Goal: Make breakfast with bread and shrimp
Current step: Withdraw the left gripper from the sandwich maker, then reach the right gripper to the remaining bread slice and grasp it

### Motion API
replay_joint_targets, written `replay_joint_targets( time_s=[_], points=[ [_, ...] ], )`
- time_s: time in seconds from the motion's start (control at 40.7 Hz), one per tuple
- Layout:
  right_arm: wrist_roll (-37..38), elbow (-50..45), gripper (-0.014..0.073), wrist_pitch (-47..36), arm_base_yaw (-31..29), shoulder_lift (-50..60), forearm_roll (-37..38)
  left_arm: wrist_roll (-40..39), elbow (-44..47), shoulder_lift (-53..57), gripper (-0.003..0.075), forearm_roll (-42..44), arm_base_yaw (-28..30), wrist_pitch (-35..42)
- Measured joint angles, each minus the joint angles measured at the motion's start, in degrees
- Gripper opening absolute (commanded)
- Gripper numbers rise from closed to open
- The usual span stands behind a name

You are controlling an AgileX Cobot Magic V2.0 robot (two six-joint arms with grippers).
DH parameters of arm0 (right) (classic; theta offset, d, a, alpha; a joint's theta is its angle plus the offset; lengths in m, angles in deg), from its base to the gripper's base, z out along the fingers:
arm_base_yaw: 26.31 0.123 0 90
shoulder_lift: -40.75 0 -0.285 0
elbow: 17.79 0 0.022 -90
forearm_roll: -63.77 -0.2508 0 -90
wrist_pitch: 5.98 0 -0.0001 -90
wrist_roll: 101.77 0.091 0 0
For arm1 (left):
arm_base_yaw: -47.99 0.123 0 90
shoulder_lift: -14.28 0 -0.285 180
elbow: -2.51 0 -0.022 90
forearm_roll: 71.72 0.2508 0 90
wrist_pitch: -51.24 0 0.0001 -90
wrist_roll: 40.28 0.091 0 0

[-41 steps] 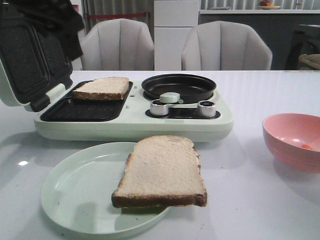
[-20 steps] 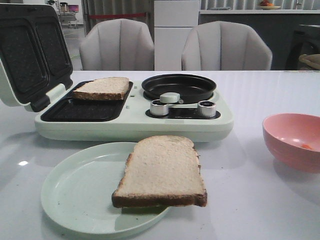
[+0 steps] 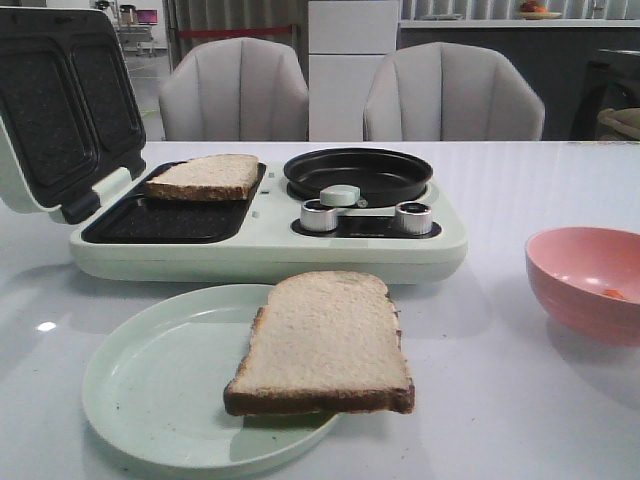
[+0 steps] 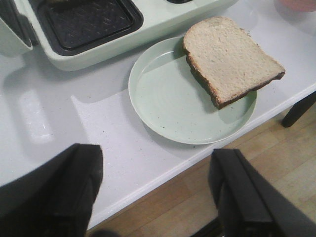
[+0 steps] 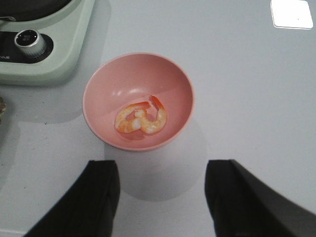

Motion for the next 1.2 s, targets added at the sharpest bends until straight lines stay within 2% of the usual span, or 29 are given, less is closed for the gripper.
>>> replay_joint_targets(
  time_s=[0.197,0.369,0.59,0.885,1.057,1.204],
  points=[
    [0.00,0.00,0.0496,1.03,0.11,-0.15,-2.16,0.00,0.25,0.70,0.0510,-0.09,0.00,0.07],
    [-3.75,0.00,0.0496,4.44,2.48,-3.47,-10.65,0.00,0.25,0.70,0.0510,-0.09,0.00,0.12],
    [-12.12,0.00,0.0496,7.31,9.62,-10.98,-23.01,0.00,0.25,0.70,0.0510,-0.09,0.00,0.12],
    [-15.35,0.50,0.0496,-2.71,20.96,-25.59,-36.06,0.00,0.35,0.70,0.0510,-0.09,0.00,0.12],
    [-15.48,5.25,0.0496,-4.32,24.68,-35.72,-38.53,0.00,0.34,0.70,0.0510,-0.09,0.00,0.12],
    [-15.60,10.17,0.0496,-4.68,25.46,-43.31,-39.05,0.00,0.34,0.70,0.0510,-0.09,0.00,0.12]
  ],
)
